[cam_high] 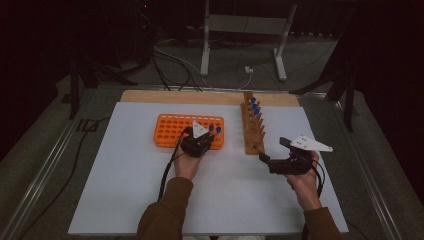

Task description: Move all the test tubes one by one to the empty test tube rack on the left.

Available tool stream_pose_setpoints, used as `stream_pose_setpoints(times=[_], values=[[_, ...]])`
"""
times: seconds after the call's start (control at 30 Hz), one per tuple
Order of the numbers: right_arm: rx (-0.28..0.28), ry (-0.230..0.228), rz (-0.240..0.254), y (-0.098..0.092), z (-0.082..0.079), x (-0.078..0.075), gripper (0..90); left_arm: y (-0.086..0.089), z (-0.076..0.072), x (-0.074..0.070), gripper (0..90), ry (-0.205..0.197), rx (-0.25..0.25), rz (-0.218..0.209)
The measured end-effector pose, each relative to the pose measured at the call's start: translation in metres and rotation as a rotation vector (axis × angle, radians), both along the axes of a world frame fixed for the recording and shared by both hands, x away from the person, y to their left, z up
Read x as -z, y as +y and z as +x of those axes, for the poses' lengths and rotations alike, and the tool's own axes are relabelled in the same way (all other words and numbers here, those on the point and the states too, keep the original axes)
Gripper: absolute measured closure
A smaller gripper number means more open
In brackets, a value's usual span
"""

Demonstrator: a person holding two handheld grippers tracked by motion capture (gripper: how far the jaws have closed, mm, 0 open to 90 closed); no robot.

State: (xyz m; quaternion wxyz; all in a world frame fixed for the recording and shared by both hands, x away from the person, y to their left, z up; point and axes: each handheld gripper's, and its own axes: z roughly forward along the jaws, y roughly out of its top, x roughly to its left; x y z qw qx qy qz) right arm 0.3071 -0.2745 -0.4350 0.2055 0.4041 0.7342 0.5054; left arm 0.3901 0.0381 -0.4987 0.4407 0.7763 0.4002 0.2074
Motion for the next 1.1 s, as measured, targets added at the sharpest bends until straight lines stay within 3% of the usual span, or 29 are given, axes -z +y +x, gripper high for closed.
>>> stream_pose_setpoints(times=[0.2, 0.37, 0.53, 0.73, 1.03, 1.1], values=[[-0.003, 0.002, -0.001, 0.002, 0.0, 0.001, 0.8, 0.0, -0.002, -0.001, 78.6, 0.004, 0.013, 0.026], [-0.006, 0.002, -0.003, 0.003, 0.0, 0.001, 0.7, 0.002, -0.001, -0.002, 77.3, 0.025, 0.013, 0.002], [-0.004, 0.003, 0.005, 0.001, 0.0, 0.001, 0.7, 0.009, -0.002, -0.006, 58.8, 0.043, 0.01, -0.012], [-0.007, 0.005, 0.007, 0.001, 0.0, 0.003, 0.7, 0.027, -0.009, -0.019, 45.5, 0.07, 0.028, -0.113], [-0.004, 0.005, 0.009, 0.002, 0.0, 0.003, 0.7, 0.062, -0.035, -0.031, 17.8, 0.036, 0.004, -0.149], [-0.005, 0.004, 0.012, 0.002, 0.0, 0.003, 0.7, 0.072, -0.042, -0.033, 16.7, 0.023, -0.005, -0.175]])
